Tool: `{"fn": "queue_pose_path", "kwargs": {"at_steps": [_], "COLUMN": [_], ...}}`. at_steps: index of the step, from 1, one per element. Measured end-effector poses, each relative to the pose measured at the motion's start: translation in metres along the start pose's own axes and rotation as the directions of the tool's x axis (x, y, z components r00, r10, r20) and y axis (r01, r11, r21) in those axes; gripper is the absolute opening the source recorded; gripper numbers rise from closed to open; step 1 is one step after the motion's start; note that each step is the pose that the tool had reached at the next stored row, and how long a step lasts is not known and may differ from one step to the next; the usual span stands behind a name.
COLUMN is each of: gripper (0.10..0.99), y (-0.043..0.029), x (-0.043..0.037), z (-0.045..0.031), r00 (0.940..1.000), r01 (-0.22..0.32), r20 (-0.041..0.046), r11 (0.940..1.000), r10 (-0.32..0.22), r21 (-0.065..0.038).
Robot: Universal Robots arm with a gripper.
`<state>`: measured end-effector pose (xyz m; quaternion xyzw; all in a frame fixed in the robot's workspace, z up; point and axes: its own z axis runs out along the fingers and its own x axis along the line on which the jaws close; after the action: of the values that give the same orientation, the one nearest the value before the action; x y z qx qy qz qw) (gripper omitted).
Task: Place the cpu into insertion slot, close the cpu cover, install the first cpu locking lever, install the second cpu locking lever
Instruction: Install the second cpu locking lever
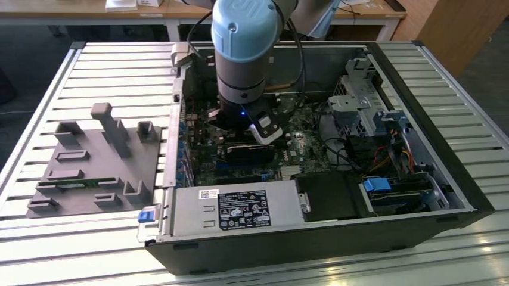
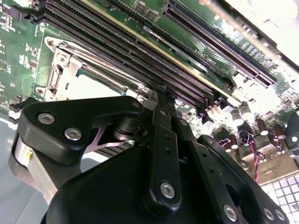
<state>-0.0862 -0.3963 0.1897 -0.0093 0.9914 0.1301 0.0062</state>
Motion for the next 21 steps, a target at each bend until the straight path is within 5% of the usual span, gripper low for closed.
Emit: {"fn": "queue_pose_path", "kwargs": {"at_steps": [9, 21], "gripper": [0.106, 0.106], "y": [0.0012, 0.0081], "x": [0.0001, -0.0002], "z": [-0.0047, -0.0304], "r00": [1.0000, 1.0000], "r01": [0.000, 0.000], "r20": [-0.0001, -0.0001], "r11": [1.0000, 1.0000], "r10": [0.000, 0.000], "r21": [0.001, 0.000]}}
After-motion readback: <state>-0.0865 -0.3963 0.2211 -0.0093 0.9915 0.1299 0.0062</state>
